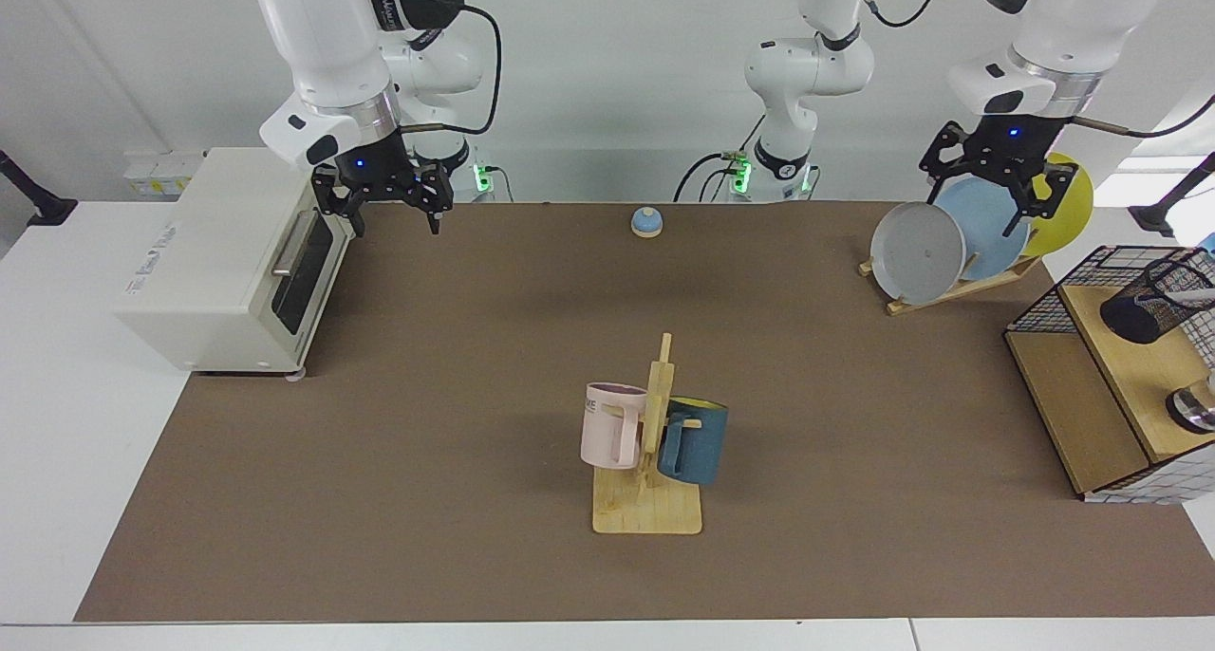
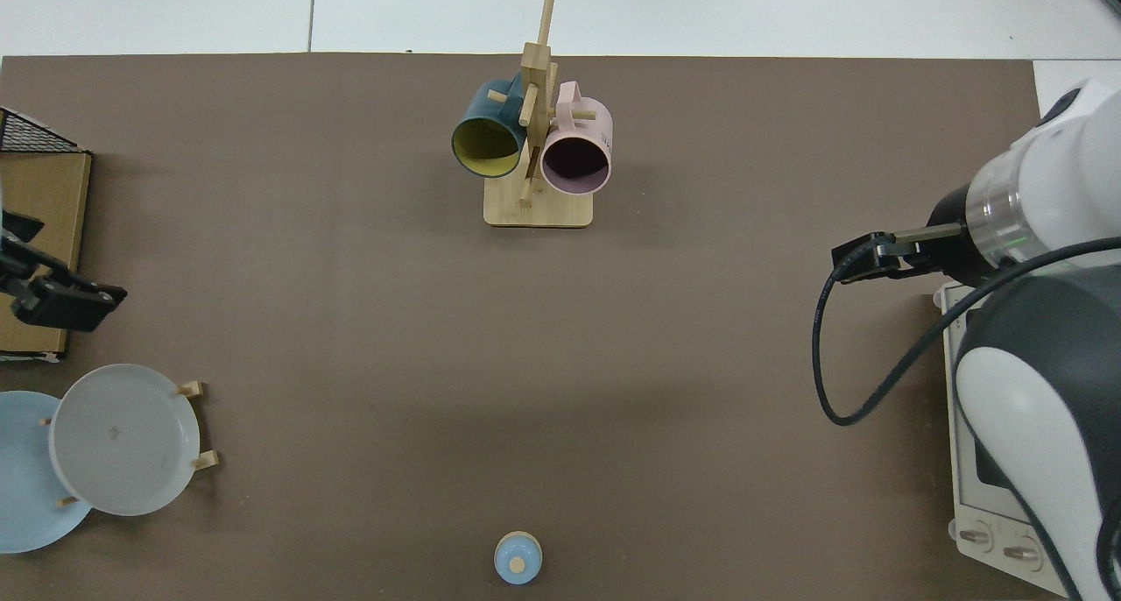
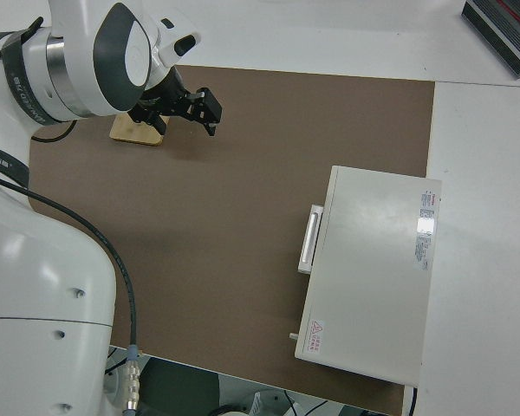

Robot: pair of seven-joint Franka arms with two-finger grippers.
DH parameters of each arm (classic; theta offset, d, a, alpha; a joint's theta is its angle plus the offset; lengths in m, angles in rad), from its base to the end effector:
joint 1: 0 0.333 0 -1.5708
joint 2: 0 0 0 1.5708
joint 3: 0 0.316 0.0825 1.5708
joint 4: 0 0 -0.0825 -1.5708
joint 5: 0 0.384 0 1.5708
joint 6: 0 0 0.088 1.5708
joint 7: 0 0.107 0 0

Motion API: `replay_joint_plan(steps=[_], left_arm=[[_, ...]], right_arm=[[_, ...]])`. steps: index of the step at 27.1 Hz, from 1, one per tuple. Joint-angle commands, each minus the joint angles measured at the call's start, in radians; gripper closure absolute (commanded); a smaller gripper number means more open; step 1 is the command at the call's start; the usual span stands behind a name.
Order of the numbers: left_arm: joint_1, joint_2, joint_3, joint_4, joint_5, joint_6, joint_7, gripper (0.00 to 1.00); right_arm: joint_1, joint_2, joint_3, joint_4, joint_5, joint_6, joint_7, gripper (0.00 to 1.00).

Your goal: Put markers into pen holder

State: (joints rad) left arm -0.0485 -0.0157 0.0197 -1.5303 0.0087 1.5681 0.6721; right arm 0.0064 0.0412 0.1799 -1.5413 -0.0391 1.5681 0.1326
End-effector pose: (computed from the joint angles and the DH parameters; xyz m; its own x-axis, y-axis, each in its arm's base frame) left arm 0.5497 -0.0148 0.6521 0.7634 -0.6448 0.0366 -0.6436 -0.7643 -0.0399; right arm 0.5580 0.0987 0.6155 0.9985 0.0536 -0.0094 0.0539 -0.9980 0.0333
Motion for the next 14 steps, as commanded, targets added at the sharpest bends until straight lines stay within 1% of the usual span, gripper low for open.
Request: replay_joint_plan(steps=[1, 4, 6, 14], left_arm=[[-0.021, -0.015, -0.006, -0.007, -0.082, -0.052, -0.259, 0.0], [-0.022, -0.015, -0.021, -0.005, -0.093, -0.077, -0.37, 0.0], [-0.034, -0.015, -0.021, -0.002, -0.096, -0.086, -0.404, 0.0], [-0.039, -0.016, -0.017, 0.002, -0.084, -0.094, -0.437, 0.0]], right_arm=[[-0.017, -0.012, 0.012, -0.01, 0.01, 0.0, 0.015, 0.0], [-0.017, -0.012, 0.012, -0.01, 0.01, 0.0, 0.015, 0.0], [-0.017, -0.012, 0.012, -0.01, 0.008, 0.0, 0.015, 0.0], [-0.017, -0.012, 0.012, -0.01, 0.008, 0.0, 0.015, 0.0]])
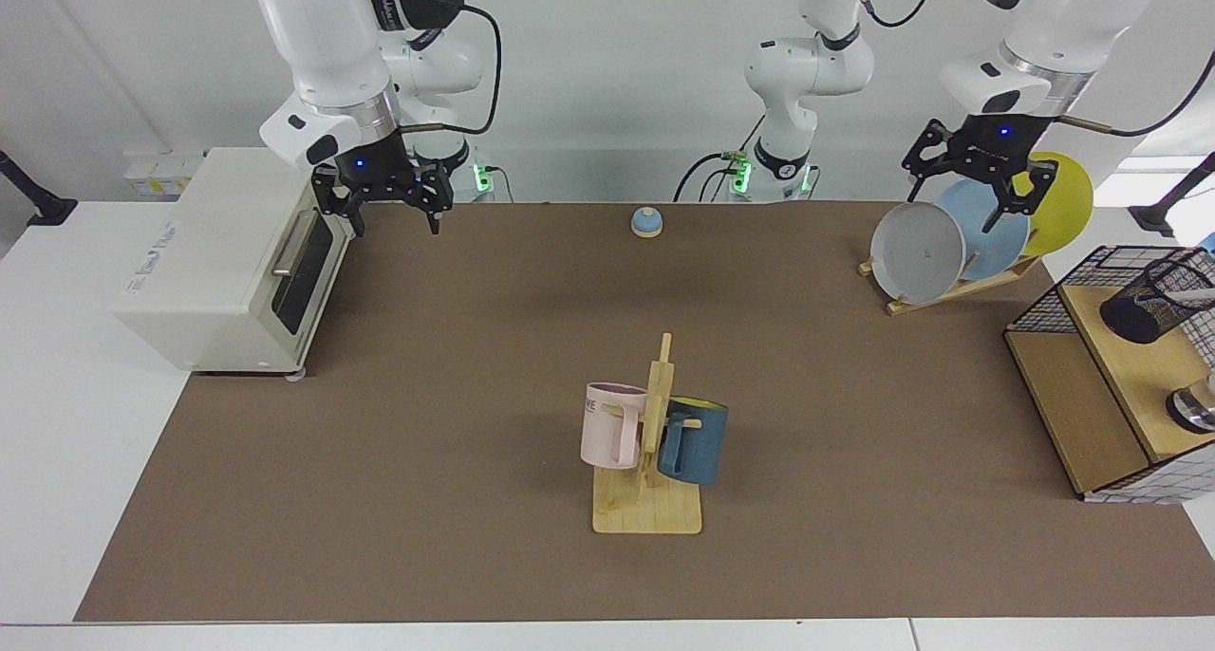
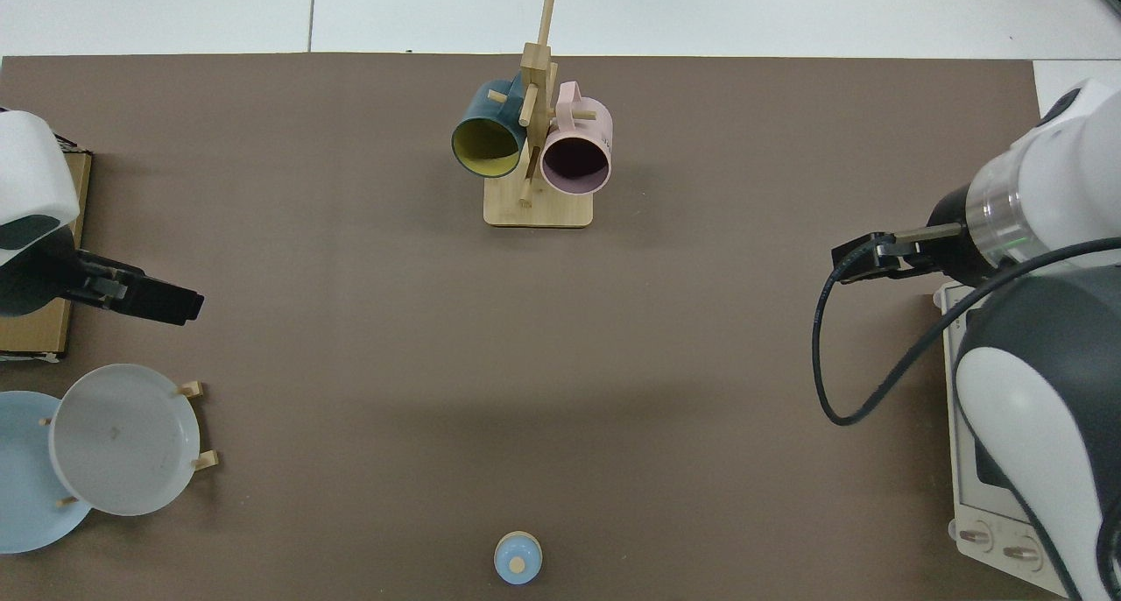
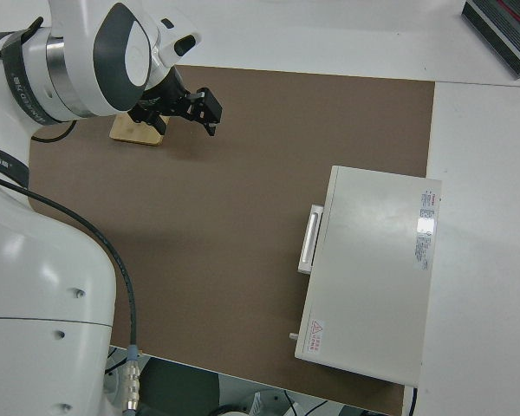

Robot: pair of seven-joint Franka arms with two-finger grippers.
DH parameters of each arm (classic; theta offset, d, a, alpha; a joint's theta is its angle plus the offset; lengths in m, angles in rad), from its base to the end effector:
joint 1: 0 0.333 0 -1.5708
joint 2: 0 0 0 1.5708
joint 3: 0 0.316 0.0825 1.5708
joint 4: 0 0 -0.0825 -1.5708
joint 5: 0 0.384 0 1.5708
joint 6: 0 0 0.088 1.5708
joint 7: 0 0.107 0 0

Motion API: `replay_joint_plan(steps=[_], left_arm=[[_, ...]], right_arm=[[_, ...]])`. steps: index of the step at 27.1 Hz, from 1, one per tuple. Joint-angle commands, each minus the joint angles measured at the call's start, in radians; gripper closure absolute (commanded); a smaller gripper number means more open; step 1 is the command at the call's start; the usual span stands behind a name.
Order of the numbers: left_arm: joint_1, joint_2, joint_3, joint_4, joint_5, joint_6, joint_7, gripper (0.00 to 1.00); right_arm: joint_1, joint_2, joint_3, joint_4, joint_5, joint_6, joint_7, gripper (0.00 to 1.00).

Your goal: Put markers into pen holder

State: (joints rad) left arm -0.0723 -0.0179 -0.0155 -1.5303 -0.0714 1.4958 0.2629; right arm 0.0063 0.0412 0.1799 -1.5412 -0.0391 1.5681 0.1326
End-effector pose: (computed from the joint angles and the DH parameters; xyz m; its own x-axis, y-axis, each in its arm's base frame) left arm 0.5388 -0.0556 0.6470 0.9375 -0.3479 0.0026 -0.3472 -0.9350 0.0728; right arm 0.5580 0.0987 0.6155 0.9985 0.0535 -0.0093 0.0538 -0.9980 0.0332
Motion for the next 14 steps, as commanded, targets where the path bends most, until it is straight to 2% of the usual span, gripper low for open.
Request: replay_joint_plan(steps=[1, 14], left_arm=[[-0.015, -0.019, 0.02, 0.001, -0.002, -0.022, -0.028, 0.0], [-0.017, -0.002, 0.017, 0.016, 0.033, -0.011, -0.027, 0.0]], right_arm=[[-0.017, -0.012, 0.012, -0.01, 0.01, 0.0, 0.015, 0.0], [-0.019, -0.012, 0.012, -0.01, 0.008, 0.0, 0.015, 0.0]])
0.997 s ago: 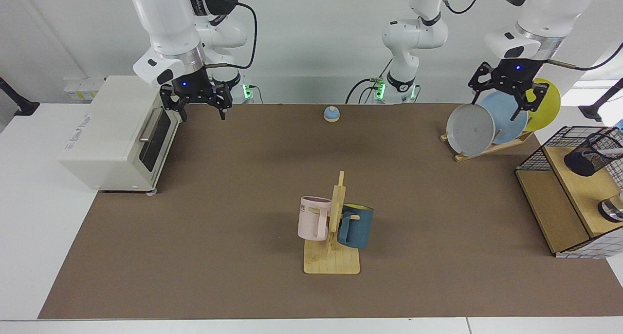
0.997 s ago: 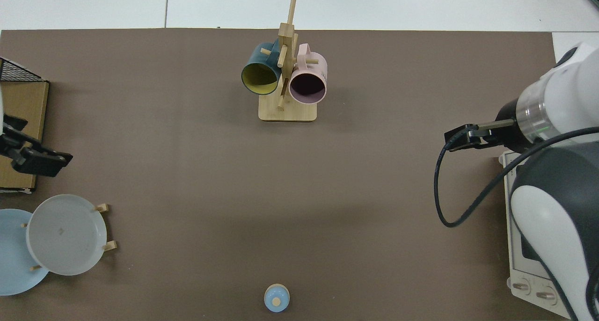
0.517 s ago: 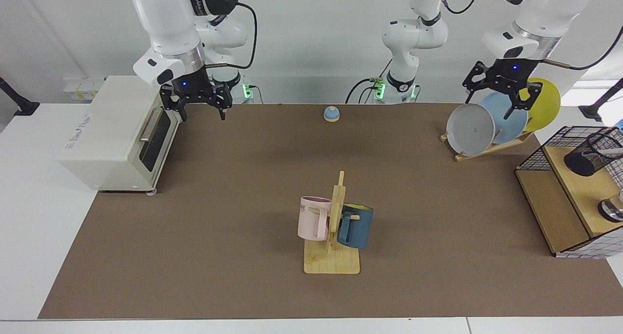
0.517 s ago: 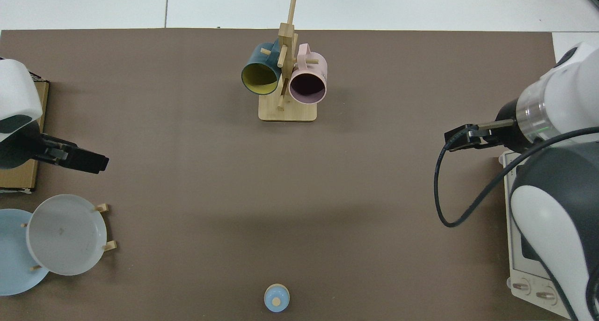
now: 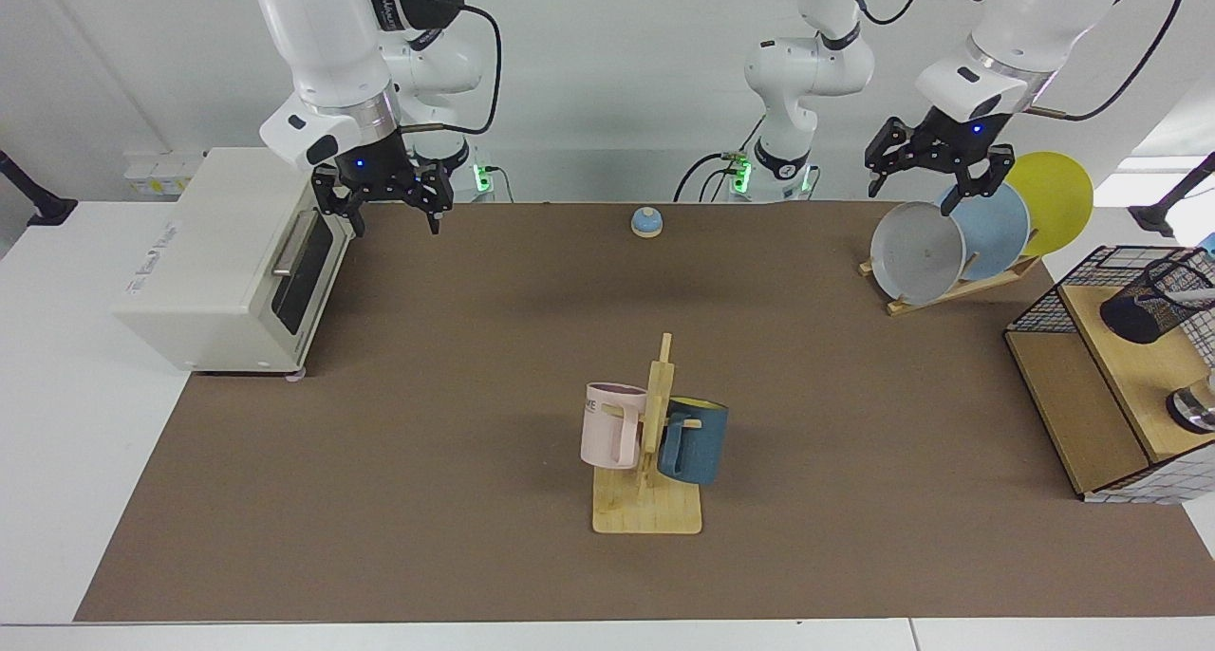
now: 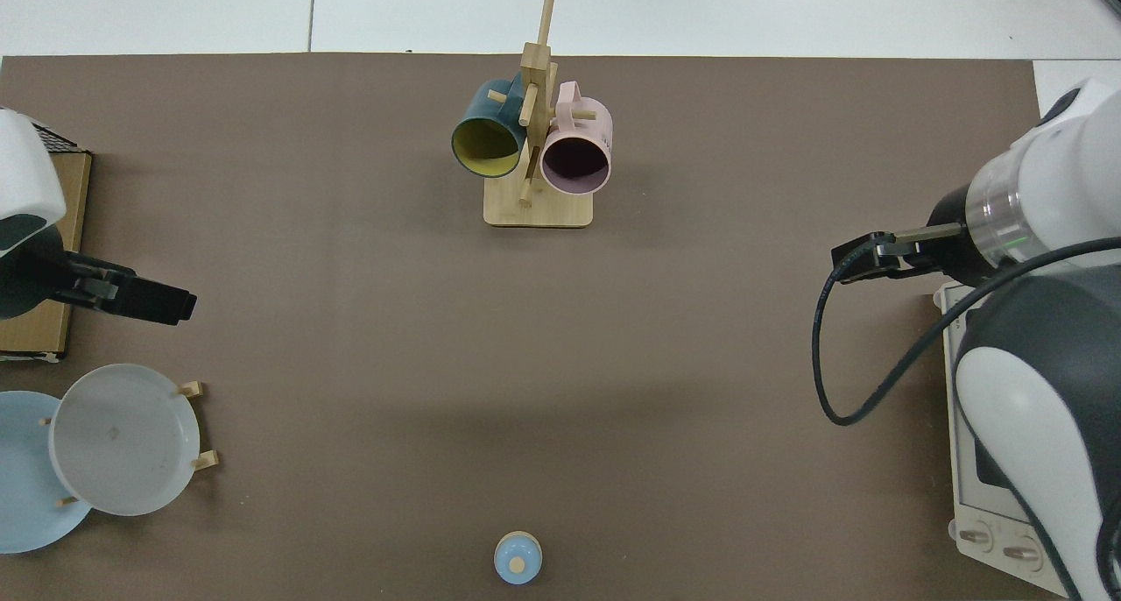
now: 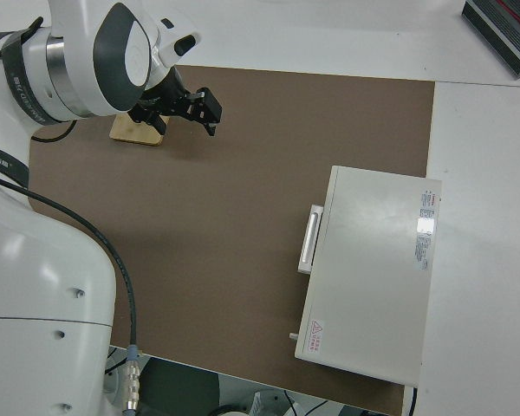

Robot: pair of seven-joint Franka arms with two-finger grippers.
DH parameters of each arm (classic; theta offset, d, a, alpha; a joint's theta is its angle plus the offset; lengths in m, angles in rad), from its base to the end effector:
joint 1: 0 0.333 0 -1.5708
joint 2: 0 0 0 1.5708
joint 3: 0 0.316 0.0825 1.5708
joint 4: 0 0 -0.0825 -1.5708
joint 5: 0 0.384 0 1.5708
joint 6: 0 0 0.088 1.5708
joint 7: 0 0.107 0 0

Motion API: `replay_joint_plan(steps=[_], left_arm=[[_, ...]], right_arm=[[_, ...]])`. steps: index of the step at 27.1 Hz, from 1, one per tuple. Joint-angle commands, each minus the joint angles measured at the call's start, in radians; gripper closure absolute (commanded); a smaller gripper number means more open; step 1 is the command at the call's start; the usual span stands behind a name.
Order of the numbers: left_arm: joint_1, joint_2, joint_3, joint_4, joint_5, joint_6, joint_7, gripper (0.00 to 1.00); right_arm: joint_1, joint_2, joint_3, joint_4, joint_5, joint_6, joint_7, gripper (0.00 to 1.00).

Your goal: Put markers into pen holder

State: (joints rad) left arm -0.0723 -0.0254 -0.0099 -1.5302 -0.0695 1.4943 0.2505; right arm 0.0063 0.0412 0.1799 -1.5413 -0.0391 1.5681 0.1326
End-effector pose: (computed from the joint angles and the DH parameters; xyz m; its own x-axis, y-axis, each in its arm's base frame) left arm 0.5366 -0.0522 0.6510 0.9436 -0.3310 0.0071 -0.3307 -0.9412 0.0694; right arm 0.5580 0.0987 0.6155 0.9985 0.0535 -0.0094 0.0538 -0.9980 0.0333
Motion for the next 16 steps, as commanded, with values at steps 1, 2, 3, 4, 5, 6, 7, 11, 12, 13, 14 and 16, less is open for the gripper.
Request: replay_joint_plan(steps=[1, 2, 3, 4, 5, 6, 7, 11, 12, 13, 14, 16], left_arm=[[-0.017, 0.004, 0.011, 0.016, 0.046, -0.005, -0.013, 0.0], [-0.018, -0.001, 0.008, 0.015, 0.057, 0.0, -0.01, 0.0], [-0.02, -0.004, 0.008, 0.009, 0.057, 0.0, -0.01, 0.0], [-0.021, -0.005, 0.008, 0.004, 0.056, 0.0, -0.01, 0.0], [-0.024, -0.007, 0.008, -0.001, 0.056, 0.0, -0.01, 0.0], [-0.024, -0.007, 0.008, -0.004, 0.056, 0.0, -0.011, 0.0], [-0.024, -0.007, 0.008, -0.007, 0.054, 0.003, -0.016, 0.0], [-0.024, -0.005, 0.008, -0.01, 0.057, 0.026, -0.016, 0.0], [-0.026, -0.005, 0.008, -0.014, 0.057, 0.03, -0.016, 0.0], [-0.024, -0.005, 0.011, -0.022, 0.057, 0.04, -0.016, 0.0], [-0.024, -0.007, 0.013, -0.036, 0.057, 0.055, -0.016, 0.0], [-0.023, -0.01, 0.014, -0.059, 0.057, 0.083, -0.011, 0.0]], right_arm=[[-0.017, -0.012, 0.012, -0.01, 0.008, 0.0, 0.015, 0.0], [-0.017, -0.012, 0.012, -0.01, 0.01, 0.0, 0.015, 0.0], [-0.017, -0.012, 0.012, -0.011, 0.01, 0.0, 0.015, 0.0], [-0.017, -0.012, 0.012, -0.01, 0.01, 0.0, 0.015, 0.0], [-0.017, -0.012, 0.012, -0.01, 0.01, 0.0, 0.015, 0.0], [-0.017, -0.012, 0.012, -0.01, 0.01, 0.0, 0.015, 0.0], [-0.017, -0.012, 0.012, -0.01, 0.008, 0.0, 0.015, 0.0], [-0.019, -0.012, 0.012, -0.01, 0.01, 0.0, 0.015, 0.0], [-0.019, -0.012, 0.012, -0.01, 0.008, 0.0, 0.015, 0.0], [-0.019, -0.012, 0.012, -0.01, 0.008, 0.0, 0.015, 0.0], [-0.019, -0.012, 0.012, -0.01, 0.01, 0.0, 0.015, 0.0], [-0.017, -0.012, 0.012, -0.01, 0.008, 0.0, 0.015, 0.0]])
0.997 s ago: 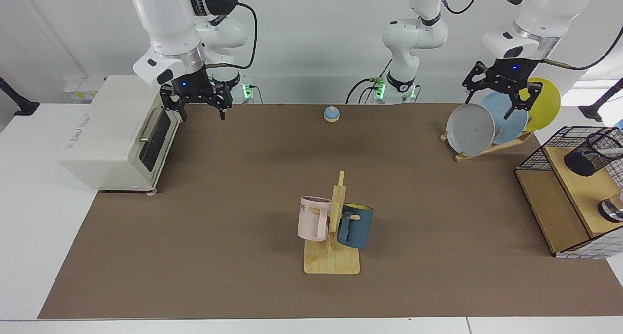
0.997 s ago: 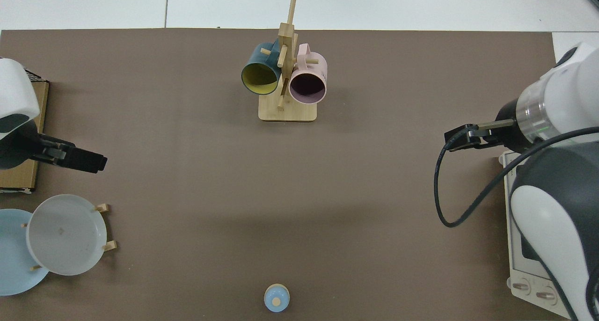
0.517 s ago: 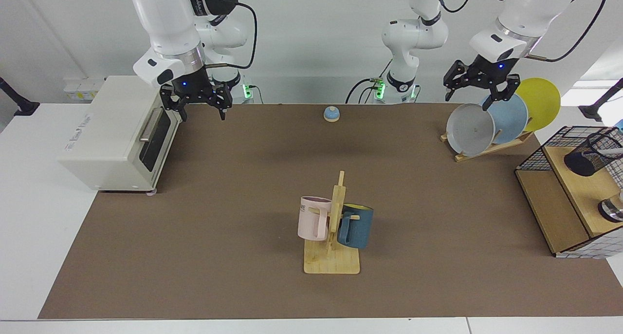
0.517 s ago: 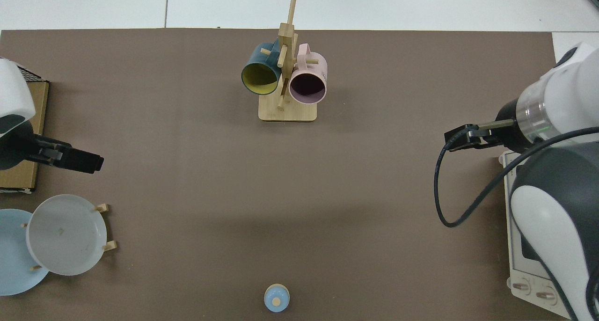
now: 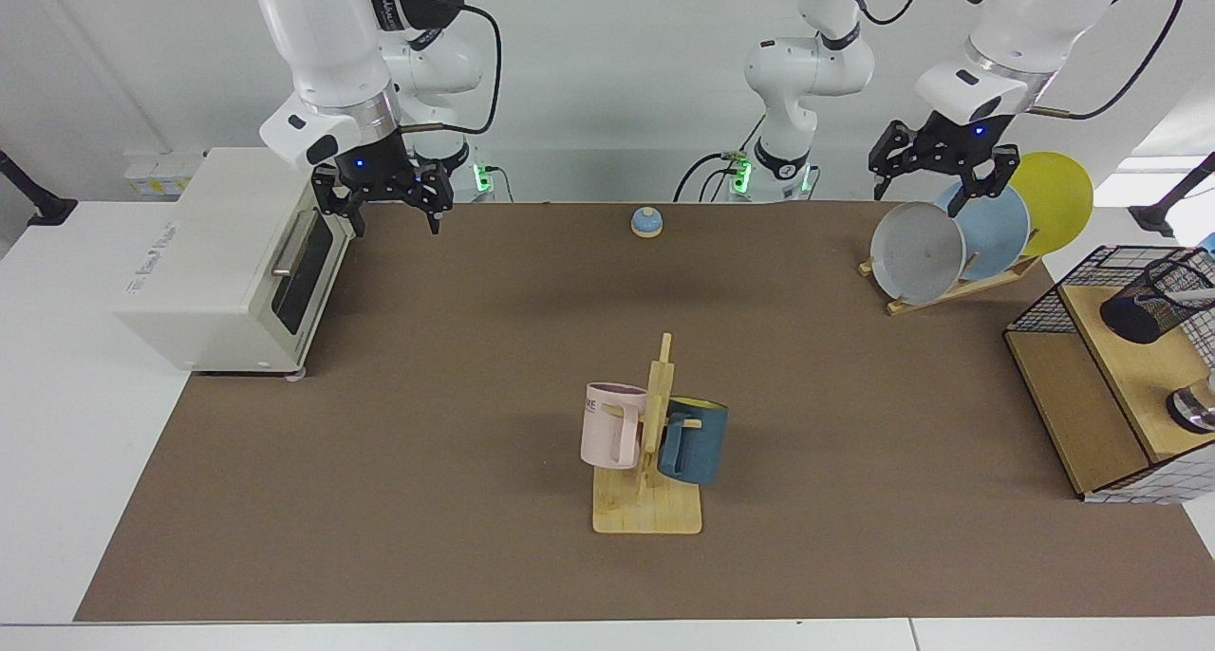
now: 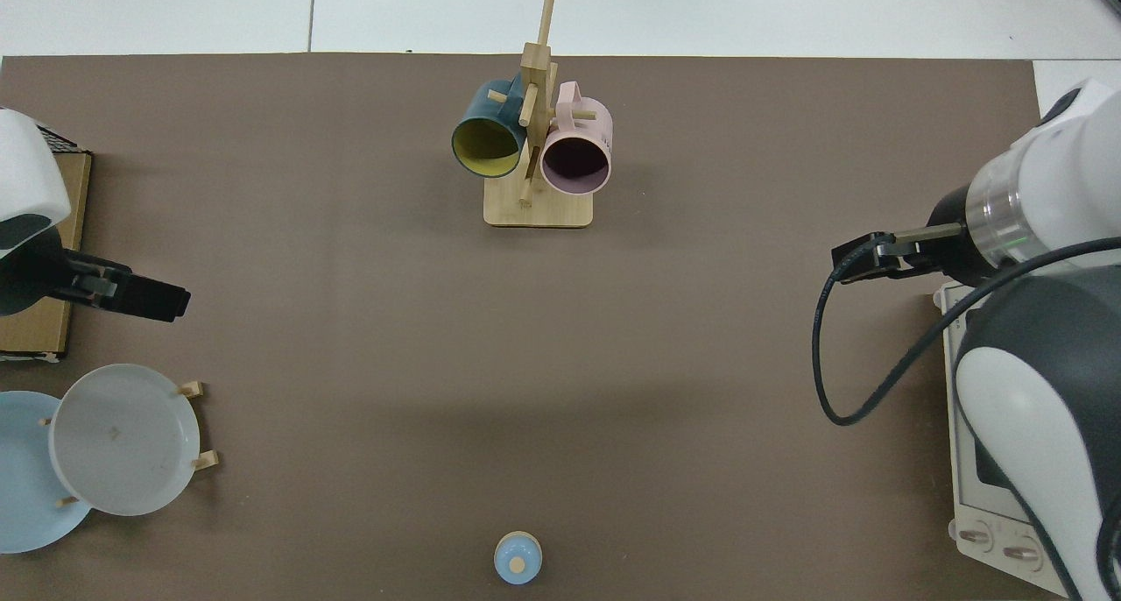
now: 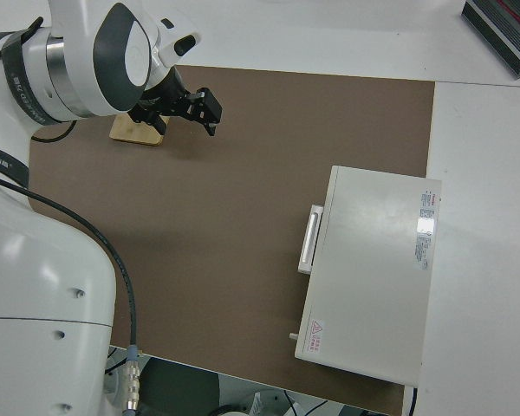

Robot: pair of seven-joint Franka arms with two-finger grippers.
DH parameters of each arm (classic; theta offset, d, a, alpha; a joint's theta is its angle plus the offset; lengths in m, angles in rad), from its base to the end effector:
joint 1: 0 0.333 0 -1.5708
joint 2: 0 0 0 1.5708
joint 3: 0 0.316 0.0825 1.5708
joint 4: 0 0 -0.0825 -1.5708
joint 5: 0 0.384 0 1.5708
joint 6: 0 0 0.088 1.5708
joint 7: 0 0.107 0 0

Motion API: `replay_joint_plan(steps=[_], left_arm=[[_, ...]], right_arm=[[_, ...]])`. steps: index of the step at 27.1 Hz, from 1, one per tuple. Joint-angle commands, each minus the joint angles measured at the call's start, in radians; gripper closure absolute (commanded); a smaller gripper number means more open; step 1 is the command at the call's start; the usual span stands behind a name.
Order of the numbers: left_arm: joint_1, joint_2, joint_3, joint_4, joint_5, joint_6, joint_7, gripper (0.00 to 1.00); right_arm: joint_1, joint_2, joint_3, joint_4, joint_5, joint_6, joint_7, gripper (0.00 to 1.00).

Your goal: Put markers into pen holder

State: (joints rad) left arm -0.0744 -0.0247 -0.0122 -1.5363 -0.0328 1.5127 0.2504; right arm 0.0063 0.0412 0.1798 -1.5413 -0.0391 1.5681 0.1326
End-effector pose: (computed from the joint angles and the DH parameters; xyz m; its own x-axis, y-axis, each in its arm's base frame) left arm 0.5389 -0.0506 0.6492 0.9431 -0.3323 0.0091 -0.3324 -0.9426 0.0311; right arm 0.5580 0.0986 0.6155 0.9985 0.0534 -0.0094 0.0537 -0.9980 0.0333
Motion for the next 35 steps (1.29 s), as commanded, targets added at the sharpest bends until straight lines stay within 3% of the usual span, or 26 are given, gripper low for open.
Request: replay_joint_plan(steps=[1, 16, 35], left_arm=[[-0.022, -0.012, 0.02, -0.059, 0.019, 0.075, -0.008, 0.0], [-0.024, 0.005, 0.029, -0.058, 0.01, 0.1, -0.037, 0.0], [-0.024, 0.107, 0.029, 0.114, 0.016, -0.002, -0.083, 0.01]], right_arm=[[-0.017, -0.012, 0.012, -0.01, 0.008, 0.0, 0.015, 0.0], [-0.017, -0.012, 0.012, -0.01, 0.008, 0.0, 0.015, 0.0], [-0.017, -0.012, 0.012, -0.01, 0.01, 0.0, 0.015, 0.0]])
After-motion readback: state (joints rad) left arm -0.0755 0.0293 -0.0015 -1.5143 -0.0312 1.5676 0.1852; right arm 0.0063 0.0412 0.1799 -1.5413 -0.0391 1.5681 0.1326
